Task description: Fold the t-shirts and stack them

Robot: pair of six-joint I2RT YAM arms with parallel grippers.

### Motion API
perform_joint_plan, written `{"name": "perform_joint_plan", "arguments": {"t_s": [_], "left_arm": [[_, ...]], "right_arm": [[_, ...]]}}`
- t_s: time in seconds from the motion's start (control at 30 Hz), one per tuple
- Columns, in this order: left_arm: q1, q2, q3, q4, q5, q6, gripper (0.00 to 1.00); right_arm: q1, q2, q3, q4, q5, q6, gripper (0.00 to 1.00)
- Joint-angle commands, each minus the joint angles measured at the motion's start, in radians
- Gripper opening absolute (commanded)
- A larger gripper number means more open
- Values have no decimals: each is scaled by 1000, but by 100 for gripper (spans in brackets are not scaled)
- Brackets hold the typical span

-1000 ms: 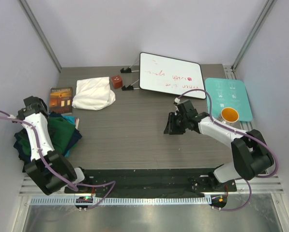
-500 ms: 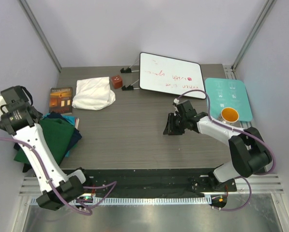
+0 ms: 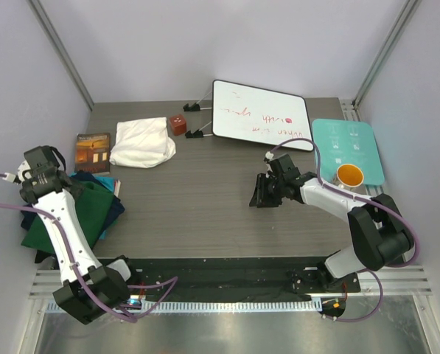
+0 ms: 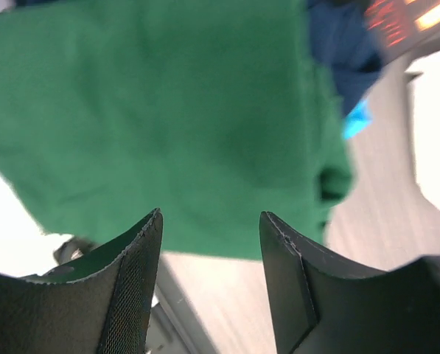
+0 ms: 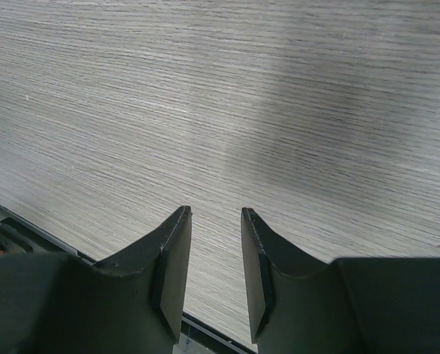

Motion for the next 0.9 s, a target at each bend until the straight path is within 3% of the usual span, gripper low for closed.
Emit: {"name": "perform_joint_plan", "arguments": {"t_s": [0.0, 0.23, 0.47, 0.6, 0.73, 0.87], "left_arm": [[3, 30, 8, 180, 68, 2, 56], [-35, 199, 17, 258, 117, 1, 55], [-281, 284, 41, 274, -16, 5, 59], [-372, 258, 201, 263, 0, -15, 61], [-469, 268, 417, 278, 120, -15, 62], [-651, 320, 482, 280, 195, 5, 56]], "right_arm": [[-5, -36, 2, 22, -8, 13, 39], [-5, -31, -18, 37, -5, 25, 39], [-5, -30, -17, 39, -2, 21, 38], [-5, -46, -29, 28, 18, 15, 39], [-5, -62, -53, 30, 32, 25, 39], [-7, -76, -69, 30, 37, 33, 39]]}}
